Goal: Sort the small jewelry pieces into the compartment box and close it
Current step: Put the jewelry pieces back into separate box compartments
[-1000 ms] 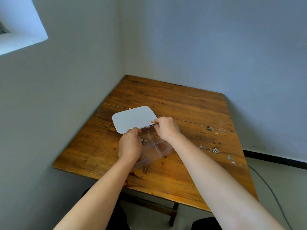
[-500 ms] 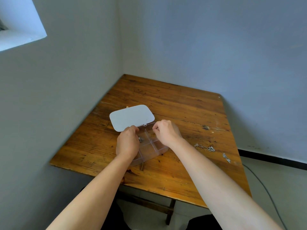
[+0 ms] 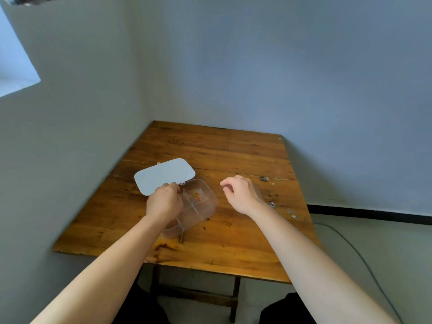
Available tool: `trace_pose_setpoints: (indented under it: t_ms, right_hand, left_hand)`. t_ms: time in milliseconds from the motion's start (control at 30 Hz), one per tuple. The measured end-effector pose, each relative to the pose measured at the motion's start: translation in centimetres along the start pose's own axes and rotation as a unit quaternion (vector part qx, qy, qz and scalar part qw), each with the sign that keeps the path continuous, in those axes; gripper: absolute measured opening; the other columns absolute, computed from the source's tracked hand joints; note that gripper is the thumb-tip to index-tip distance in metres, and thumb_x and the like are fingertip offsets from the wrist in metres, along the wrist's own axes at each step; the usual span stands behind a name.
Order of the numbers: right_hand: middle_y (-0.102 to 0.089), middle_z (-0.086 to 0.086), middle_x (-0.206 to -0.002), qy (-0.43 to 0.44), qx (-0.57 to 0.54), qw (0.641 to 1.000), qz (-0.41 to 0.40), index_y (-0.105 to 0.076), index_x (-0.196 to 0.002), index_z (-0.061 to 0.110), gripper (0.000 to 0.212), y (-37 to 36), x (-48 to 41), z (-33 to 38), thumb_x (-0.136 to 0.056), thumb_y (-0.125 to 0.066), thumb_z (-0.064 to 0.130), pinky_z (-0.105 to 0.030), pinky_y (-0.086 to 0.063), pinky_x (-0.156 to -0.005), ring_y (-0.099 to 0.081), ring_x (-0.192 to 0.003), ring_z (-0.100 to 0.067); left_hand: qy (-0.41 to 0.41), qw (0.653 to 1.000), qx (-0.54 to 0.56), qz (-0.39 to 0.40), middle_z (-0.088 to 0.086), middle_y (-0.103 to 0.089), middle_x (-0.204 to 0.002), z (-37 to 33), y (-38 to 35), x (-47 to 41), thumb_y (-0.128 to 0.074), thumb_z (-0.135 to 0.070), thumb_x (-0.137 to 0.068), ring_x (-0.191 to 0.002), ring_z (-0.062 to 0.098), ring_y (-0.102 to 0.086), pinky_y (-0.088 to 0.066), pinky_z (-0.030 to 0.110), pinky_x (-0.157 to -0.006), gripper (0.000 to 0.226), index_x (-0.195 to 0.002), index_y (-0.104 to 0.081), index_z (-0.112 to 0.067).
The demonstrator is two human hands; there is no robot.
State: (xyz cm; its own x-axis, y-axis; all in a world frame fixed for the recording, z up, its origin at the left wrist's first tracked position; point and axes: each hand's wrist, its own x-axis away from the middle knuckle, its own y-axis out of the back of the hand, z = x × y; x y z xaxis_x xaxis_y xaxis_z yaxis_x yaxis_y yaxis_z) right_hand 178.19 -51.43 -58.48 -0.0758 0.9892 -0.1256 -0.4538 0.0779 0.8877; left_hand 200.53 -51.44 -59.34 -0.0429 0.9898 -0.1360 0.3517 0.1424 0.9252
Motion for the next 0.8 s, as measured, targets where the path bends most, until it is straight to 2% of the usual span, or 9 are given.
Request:
trace_pose_setpoints:
  t_ms: [100,233,267,333,400,467,600,667,800]
  right_hand:
    - [-0.058,0.003,-0.124,-0.049,0.021,0.999,-0.007,-0.064,-0.123,0.030,0.027,1.4,2.0,-3.4,-0.102,-0.049,0.027,-0.034,-0.056,-0.070,-0.061,-0.091,-0.017]
    - [-0.053,0.000,-0.135,-0.124,0.037,0.992,-0.006,-0.060,-0.130,0.026,0.030,2.1,4.2,-7.5,-0.102,-0.050,0.026,-0.024,-0.044,-0.057,-0.060,-0.091,-0.016]
    - [-0.052,-0.001,-0.135,-0.141,0.035,0.989,-0.006,-0.059,-0.132,0.025,0.031,2.2,4.8,-8.4,-0.101,-0.051,0.025,-0.026,-0.047,-0.057,-0.061,-0.091,-0.017]
    - [-0.051,-0.002,-0.137,-0.163,0.026,0.986,-0.001,-0.056,-0.136,0.021,0.035,2.1,5.7,-9.8,-0.101,-0.051,0.024,-0.035,-0.056,-0.074,-0.062,-0.103,-0.022]
    - [-0.048,-0.005,-0.141,-0.172,0.025,0.985,0.013,-0.050,-0.142,0.018,0.041,1.8,6.4,-10.9,-0.102,-0.050,0.023,-0.040,-0.054,-0.088,-0.059,-0.113,-0.025]
    - [-0.042,-0.004,-0.148,-0.175,0.032,0.984,0.016,-0.040,-0.150,0.017,0.048,1.3,6.7,-11.6,-0.103,-0.048,0.024,-0.034,-0.054,-0.085,-0.060,-0.114,-0.024]
    - [-0.036,-0.001,-0.153,-0.133,0.057,0.989,0.015,-0.025,-0.156,0.021,0.055,0.0,6.7,-12.4,-0.105,-0.043,0.030,-0.037,-0.050,-0.090,-0.053,-0.124,-0.025]
    - [-0.039,-0.002,-0.148,-0.123,0.071,0.990,0.009,-0.030,-0.155,0.021,0.052,-0.7,6.6,-12.6,-0.105,-0.042,0.035,-0.036,-0.048,-0.092,-0.051,-0.126,-0.025]
    - [-0.052,-0.006,-0.125,-0.156,0.031,0.984,-0.079,-0.060,-0.132,0.017,0.037,-1.7,6.9,-12.7,-0.102,-0.052,0.038,-0.030,-0.046,-0.079,-0.061,-0.103,-0.026]
  left_hand:
    - [-0.075,0.995,-0.045,-0.049,0.008,-0.065,-0.118,-2.7,-0.3,0.4,-0.050,-0.021,-0.097,-0.104,0.024,-0.057,-0.053,0.039,-0.085,0.029,-0.123,-0.062,-0.015]
    - [-0.212,0.975,0.000,-0.065,0.010,-0.060,-0.125,-7.1,-2.9,2.1,-0.052,-0.018,-0.094,-0.109,0.028,-0.055,-0.051,0.041,-0.087,0.030,-0.121,-0.061,-0.010]
    - [-0.242,0.969,-0.002,-0.053,0.010,-0.058,-0.127,-8.0,-3.8,2.6,-0.052,-0.018,-0.094,-0.111,0.028,-0.054,-0.052,0.040,-0.088,0.032,-0.123,-0.060,-0.010]
    - [-0.278,0.960,-0.006,-0.008,0.009,-0.054,-0.132,-9.4,-5.7,3.5,-0.049,-0.019,-0.095,-0.115,0.028,-0.052,-0.051,0.040,-0.091,0.036,-0.129,-0.056,-0.012]
    - [-0.275,0.960,-0.015,0.055,0.009,-0.046,-0.144,-10.5,-7.5,4.0,-0.042,-0.021,-0.098,-0.126,0.028,-0.045,-0.045,0.041,-0.101,0.042,-0.139,-0.047,-0.014]
    - [-0.252,0.961,-0.035,0.111,0.008,-0.034,-0.155,-11.4,-8.8,4.1,-0.037,-0.023,-0.100,-0.137,0.029,-0.035,-0.035,0.044,-0.111,0.049,-0.148,-0.035,-0.017]
    - [-0.238,0.960,-0.069,0.132,0.006,-0.034,-0.155,-12.4,-10.6,3.5,-0.031,-0.031,-0.102,-0.136,0.031,-0.032,-0.029,0.047,-0.109,0.055,-0.154,-0.020,-0.019]
    - [-0.236,0.962,-0.068,0.116,0.007,-0.038,-0.149,-12.7,-11.3,2.7,-0.030,-0.039,-0.103,-0.132,0.031,-0.034,-0.031,0.046,-0.106,0.058,-0.155,-0.017,-0.019]
    - [-0.237,0.964,-0.078,0.097,0.008,-0.042,-0.133,-13.4,-12.5,1.4,-0.027,-0.051,-0.102,-0.118,0.028,-0.039,-0.036,0.042,-0.097,0.058,-0.155,-0.021,-0.028]
